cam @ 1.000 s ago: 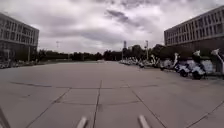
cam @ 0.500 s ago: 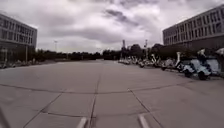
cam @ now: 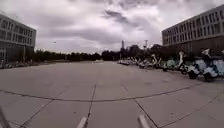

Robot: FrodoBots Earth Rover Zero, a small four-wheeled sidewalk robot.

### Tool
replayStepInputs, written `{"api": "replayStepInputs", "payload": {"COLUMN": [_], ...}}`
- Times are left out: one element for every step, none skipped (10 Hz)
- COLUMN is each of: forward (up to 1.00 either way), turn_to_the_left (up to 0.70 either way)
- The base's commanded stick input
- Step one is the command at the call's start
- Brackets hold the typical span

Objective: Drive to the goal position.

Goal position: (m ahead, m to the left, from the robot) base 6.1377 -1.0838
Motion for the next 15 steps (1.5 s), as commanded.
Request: {"api": "replayStepInputs", "payload": {"forward": [0.70,0.70,0.70,0.70,0.70,0.70,0.70,0.70,0.70,0.70,0.70,0.70,0.70,0.70,0.70], "turn_to_the_left": [0.01,0.01,0.01,0.01,0.01,0.01,0.01,0.01,0.01,0.20,0.36,0.26,0.09,0.01,0.01]}}
